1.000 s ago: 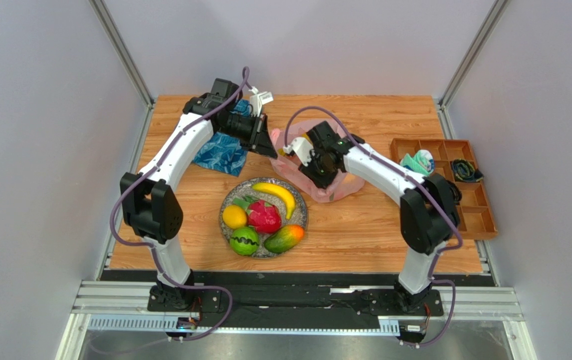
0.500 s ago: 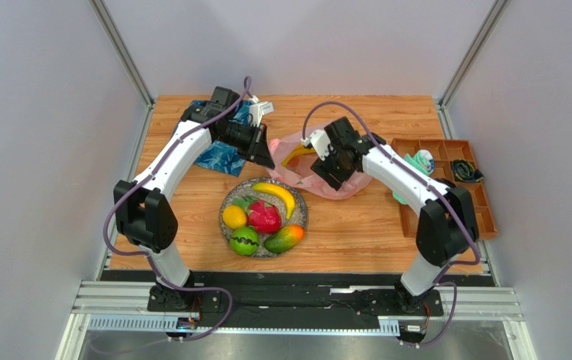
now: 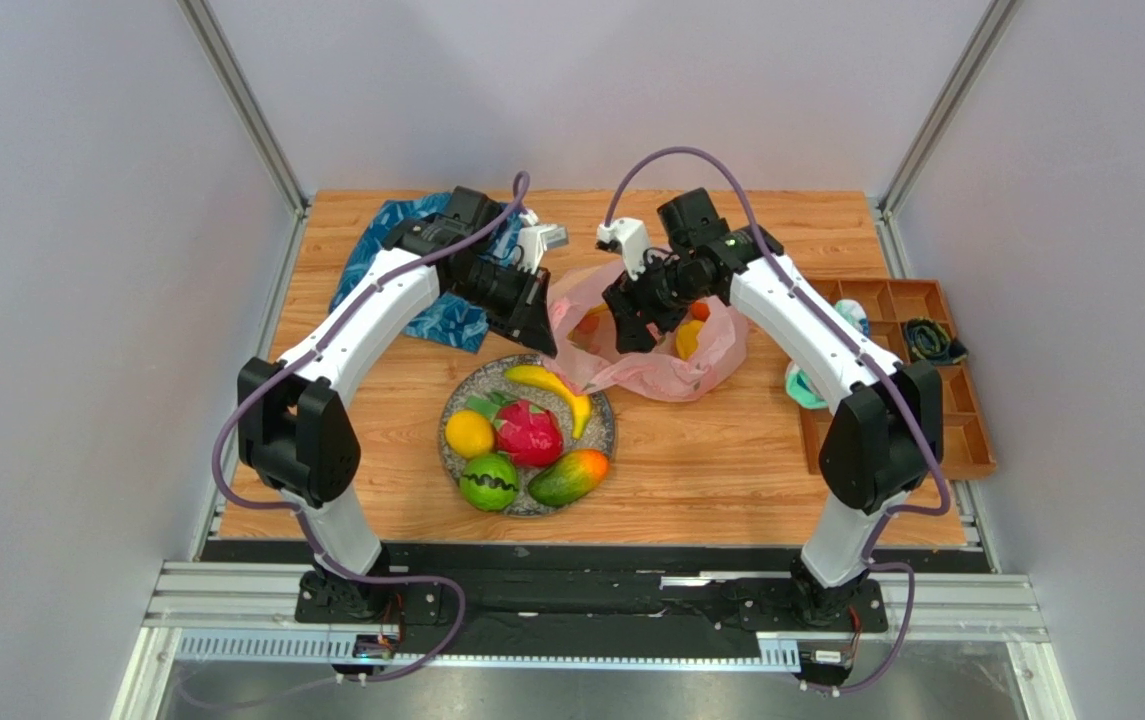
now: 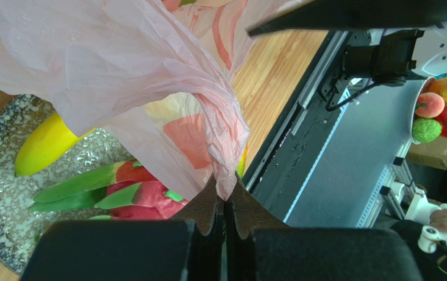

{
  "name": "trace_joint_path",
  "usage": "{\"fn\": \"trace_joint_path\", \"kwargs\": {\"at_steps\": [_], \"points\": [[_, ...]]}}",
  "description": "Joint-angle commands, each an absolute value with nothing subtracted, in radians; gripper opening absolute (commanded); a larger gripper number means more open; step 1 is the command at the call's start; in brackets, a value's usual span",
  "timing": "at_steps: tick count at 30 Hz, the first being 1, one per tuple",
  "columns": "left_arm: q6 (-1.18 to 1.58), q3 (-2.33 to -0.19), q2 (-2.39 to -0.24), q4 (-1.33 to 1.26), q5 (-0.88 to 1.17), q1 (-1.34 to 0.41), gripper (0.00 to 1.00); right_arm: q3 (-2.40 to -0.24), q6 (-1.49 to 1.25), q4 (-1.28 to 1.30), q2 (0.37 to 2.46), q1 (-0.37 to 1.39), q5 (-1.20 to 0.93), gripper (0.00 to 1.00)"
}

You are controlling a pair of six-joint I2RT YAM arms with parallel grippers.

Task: Take the fake fruits out of the plastic bag

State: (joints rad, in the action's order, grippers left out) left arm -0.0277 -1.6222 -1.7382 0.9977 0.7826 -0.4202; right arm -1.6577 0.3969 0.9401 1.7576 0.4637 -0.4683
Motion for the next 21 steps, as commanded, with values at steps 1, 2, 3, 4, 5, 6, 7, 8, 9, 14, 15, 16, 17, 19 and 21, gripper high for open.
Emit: {"fn": "trace_joint_path", "kwargs": {"at_steps": [1,2,3,4,5,6,7,8,9,14,15,16,17,19,21], "points": [[-0.018,-1.626,-1.746,0.993,0.804,-0.419,0.0,-1.506,0.367,0.855,1.767,0.466,-0.194,0.61],[-0.017,-1.632,-1.747,0.991,0.805,-0.42,0.0,-1.473,0.385,0.862,1.76,0.466,-0.134,0.54],[-0.017,-1.635,-1.752,0.991,0.804,-0.419,0.0,-1.453,0.394,0.891,1.758,0.466,-0.058,0.5],[-0.018,-1.644,-1.752,0.992,0.805,-0.419,0.0,-1.437,0.402,0.929,1.753,0.468,-0.039,0.49],[-0.02,-1.647,-1.753,0.989,0.808,-0.419,0.0,-1.375,0.423,0.966,1.712,0.469,-0.026,0.46],[-0.021,-1.651,-1.753,0.989,0.805,-0.419,0.0,-1.338,0.448,0.965,1.668,0.479,-0.015,0.46],[-0.021,-1.654,-1.755,0.988,0.807,-0.419,0.0,-1.294,0.478,0.956,1.629,0.497,0.0,0.45],[-0.023,-1.654,-1.758,0.983,0.805,-0.419,0.0,-1.225,0.532,0.925,1.597,0.533,0.061,0.45],[-0.026,-1.652,-1.758,0.983,0.804,-0.419,0.0,-1.2,0.549,0.913,1.547,0.541,0.101,0.45],[-0.025,-1.649,-1.773,0.977,0.807,-0.426,0.0,-1.215,0.583,0.896,1.566,0.535,0.126,0.43],[-0.025,-1.652,-1.775,0.979,0.805,-0.429,0.0,-1.254,0.584,0.89,1.58,0.534,0.127,0.43],[-0.026,-1.66,-1.775,0.98,0.808,-0.431,0.0,-1.282,0.584,0.881,1.61,0.531,0.126,0.44],[-0.028,-1.663,-1.775,0.983,0.807,-0.434,0.0,-1.302,0.587,0.858,1.624,0.529,0.13,0.51],[-0.032,-1.669,-1.775,0.988,0.807,-0.437,0.0,-1.364,0.606,0.832,1.682,0.528,0.153,0.59],[-0.037,-1.667,-1.773,0.989,0.804,-0.437,0.0,-1.399,0.627,0.798,1.727,0.528,0.191,0.66]]}}
